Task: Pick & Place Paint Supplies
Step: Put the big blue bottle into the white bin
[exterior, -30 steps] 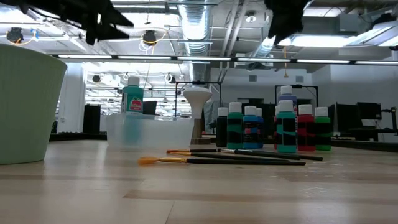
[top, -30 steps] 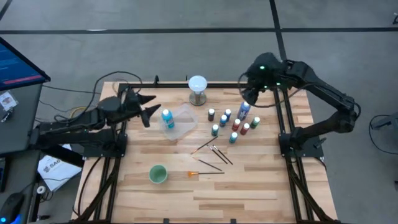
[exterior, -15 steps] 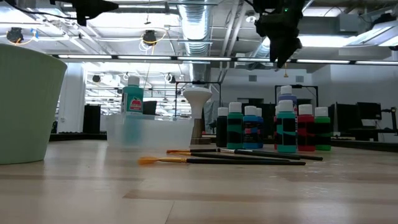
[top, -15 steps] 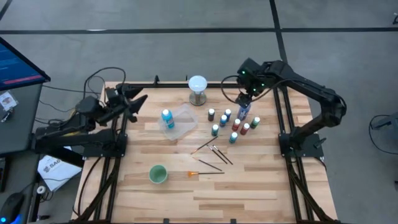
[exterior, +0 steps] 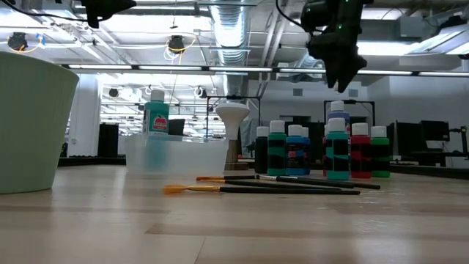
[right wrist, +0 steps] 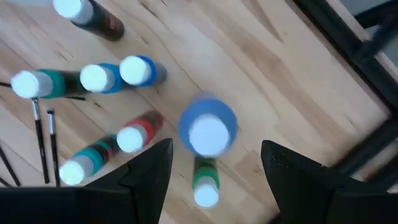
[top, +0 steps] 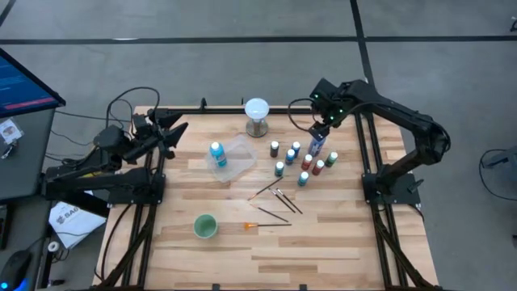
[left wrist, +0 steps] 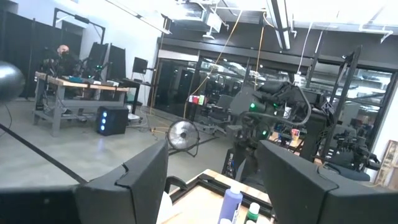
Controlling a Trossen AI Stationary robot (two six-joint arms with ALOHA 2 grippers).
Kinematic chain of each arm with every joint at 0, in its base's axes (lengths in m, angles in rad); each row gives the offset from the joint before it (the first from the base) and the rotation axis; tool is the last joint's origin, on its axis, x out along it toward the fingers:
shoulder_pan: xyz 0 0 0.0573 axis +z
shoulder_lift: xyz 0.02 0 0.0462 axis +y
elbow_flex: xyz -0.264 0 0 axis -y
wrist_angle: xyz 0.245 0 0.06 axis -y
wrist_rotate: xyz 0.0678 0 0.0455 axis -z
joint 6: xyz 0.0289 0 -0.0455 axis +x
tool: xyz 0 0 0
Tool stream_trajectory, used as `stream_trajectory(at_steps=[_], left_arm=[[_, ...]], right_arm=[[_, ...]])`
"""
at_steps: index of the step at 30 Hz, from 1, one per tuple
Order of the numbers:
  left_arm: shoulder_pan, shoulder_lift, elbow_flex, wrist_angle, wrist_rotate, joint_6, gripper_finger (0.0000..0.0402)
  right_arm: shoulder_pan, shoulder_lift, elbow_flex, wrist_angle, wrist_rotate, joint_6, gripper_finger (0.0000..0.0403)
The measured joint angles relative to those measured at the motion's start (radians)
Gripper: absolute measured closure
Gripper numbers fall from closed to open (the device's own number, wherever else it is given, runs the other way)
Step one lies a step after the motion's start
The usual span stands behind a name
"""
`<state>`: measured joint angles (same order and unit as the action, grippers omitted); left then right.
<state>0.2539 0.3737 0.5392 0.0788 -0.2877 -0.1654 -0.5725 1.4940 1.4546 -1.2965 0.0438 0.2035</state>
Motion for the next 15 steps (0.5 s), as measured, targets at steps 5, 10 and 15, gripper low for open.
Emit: stream_trajectory(at_steps=[5,10,15], left_arm=[[0.000,0.000,0.000,0.000,0.000,0.000,0.0170],[0.000,0.000,0.000,0.000,-0.005,0.000,0.0170],[0.000,0.000,0.000,0.000,-0.019,0.000,0.0170]], right_arm=[[-0.006,0.000,-0.046,0.037,-0.029,0.000,0.0162],[-0.014,0.000,-0.104,0.059,-0.036,-0.009,0.0162],[-0.028,0.000,-0.141,0.105,-0.047,-0.024,0.0163]])
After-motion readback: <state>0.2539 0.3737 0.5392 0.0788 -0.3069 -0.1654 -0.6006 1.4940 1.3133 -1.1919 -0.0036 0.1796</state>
